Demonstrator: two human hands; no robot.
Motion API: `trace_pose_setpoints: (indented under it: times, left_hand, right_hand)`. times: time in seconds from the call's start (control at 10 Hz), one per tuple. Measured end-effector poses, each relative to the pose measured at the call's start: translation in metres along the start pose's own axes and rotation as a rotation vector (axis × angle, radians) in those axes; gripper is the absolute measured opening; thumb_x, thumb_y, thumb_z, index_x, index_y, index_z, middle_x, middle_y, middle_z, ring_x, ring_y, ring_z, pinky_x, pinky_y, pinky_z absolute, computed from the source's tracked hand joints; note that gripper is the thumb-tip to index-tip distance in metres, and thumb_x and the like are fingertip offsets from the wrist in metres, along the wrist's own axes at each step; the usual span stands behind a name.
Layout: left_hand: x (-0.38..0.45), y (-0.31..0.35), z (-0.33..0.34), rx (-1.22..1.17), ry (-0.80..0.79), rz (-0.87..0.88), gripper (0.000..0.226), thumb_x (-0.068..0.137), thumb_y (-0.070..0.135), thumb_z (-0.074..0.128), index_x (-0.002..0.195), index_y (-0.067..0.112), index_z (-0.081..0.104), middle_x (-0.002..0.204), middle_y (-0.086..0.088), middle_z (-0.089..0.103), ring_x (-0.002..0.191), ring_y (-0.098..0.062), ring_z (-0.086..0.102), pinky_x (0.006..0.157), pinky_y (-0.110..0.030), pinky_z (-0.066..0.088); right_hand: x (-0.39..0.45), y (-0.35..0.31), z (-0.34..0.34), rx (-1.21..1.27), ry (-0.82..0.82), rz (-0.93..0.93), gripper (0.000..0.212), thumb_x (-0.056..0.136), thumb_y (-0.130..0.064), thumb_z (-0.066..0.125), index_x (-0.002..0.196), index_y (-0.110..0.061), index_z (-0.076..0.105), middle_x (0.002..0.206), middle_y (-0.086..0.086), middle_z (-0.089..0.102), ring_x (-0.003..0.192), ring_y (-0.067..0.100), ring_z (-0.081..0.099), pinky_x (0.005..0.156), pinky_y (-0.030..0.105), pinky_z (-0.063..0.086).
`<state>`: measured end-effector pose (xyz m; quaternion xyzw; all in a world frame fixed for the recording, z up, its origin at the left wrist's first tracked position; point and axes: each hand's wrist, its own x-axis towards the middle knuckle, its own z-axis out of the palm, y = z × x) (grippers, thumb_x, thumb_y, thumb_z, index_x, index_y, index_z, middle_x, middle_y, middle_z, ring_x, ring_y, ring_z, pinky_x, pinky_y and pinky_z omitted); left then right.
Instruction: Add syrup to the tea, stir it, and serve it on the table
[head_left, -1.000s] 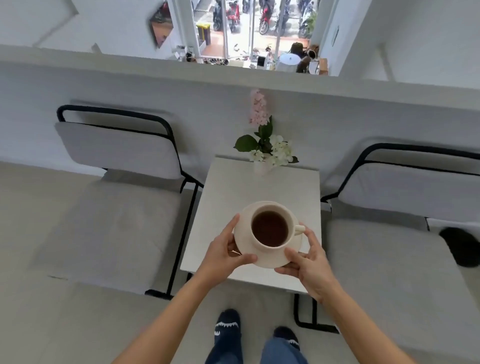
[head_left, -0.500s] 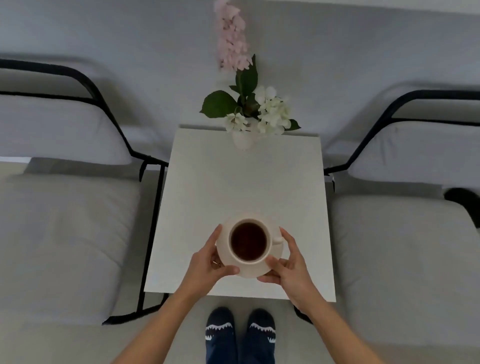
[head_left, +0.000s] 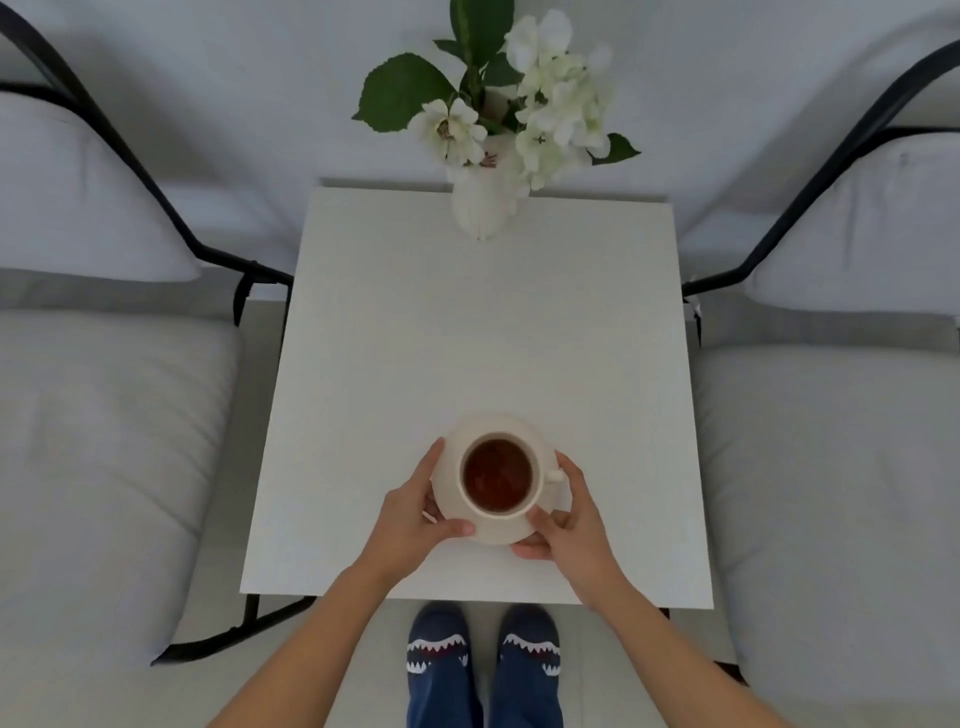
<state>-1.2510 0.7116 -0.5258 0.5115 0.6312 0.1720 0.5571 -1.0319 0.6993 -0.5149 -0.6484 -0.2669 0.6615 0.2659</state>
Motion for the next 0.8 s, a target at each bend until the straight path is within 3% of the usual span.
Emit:
trace_pose_setpoints:
  times: [0.1,0.3,0.5,0.6,0.7,0.8]
  left_hand:
    - [0.006,-0.003,0.0,0.045,-0.011,-0.014,0.108,0.074,0.015,0.089,0.158,0.023,0.022,0.093,-0.003,0.067,0.076,-0.008,0.062,0.072,-0.004,0.046]
    - [0.012,-0.006,-0.002,0.097,-0.029,-0.016,0.108,0.074,0.014,0.089,0.159,0.019,0.022,0.084,0.016,0.061,0.076,0.019,0.062,0.071,0.001,0.043]
    - [0.012,-0.002,-0.009,0.222,-0.022,-0.021,0.11,0.076,0.026,0.088,0.159,0.024,0.017,0.082,0.017,0.06,0.074,0.004,0.061,0.069,-0.006,0.045]
    - [0.012,-0.002,-0.008,0.368,0.002,-0.03,0.11,0.077,0.039,0.085,0.16,0.029,0.013,0.082,0.009,0.061,0.077,-0.013,0.062,0.068,-0.025,0.047]
    - [0.01,0.006,-0.01,0.498,0.03,-0.062,0.11,0.076,0.05,0.081,0.159,0.032,0.011,0.079,0.007,0.058,0.075,-0.015,0.059,0.064,-0.029,0.043]
    - [0.008,0.007,-0.01,0.464,0.052,-0.068,0.11,0.075,0.049,0.083,0.159,0.032,0.014,0.075,0.008,0.056,0.07,-0.014,0.057,0.061,-0.028,0.043]
  right_hand:
    - [0.004,0.003,0.002,-0.042,0.025,-0.008,0.073,0.097,-0.004,0.063,0.153,-0.033,0.027,0.1,0.018,0.072,0.071,0.019,0.076,0.065,0.038,0.065]
    - [0.01,0.005,0.006,-0.113,0.057,-0.022,0.071,0.097,-0.006,0.063,0.152,-0.035,0.027,0.083,0.018,0.076,0.061,0.031,0.077,0.056,0.037,0.065]
    - [0.015,0.009,0.012,-0.216,0.081,-0.049,0.077,0.096,-0.009,0.065,0.155,-0.033,0.023,0.067,0.013,0.074,0.051,0.023,0.074,0.049,0.029,0.061]
    - [0.018,0.012,0.012,-0.297,0.09,-0.082,0.077,0.097,-0.01,0.063,0.156,-0.035,0.02,0.066,0.011,0.072,0.046,0.018,0.071,0.046,0.027,0.06]
    - [0.012,0.003,0.016,-0.437,0.053,-0.075,0.079,0.1,-0.016,0.058,0.157,-0.037,0.009,0.072,0.008,0.071,0.046,0.014,0.068,0.044,0.023,0.056]
    - [0.007,-0.016,0.009,-0.531,0.028,-0.027,0.085,0.101,-0.011,0.055,0.159,-0.035,-0.003,0.086,0.012,0.072,0.053,0.015,0.067,0.044,0.018,0.051]
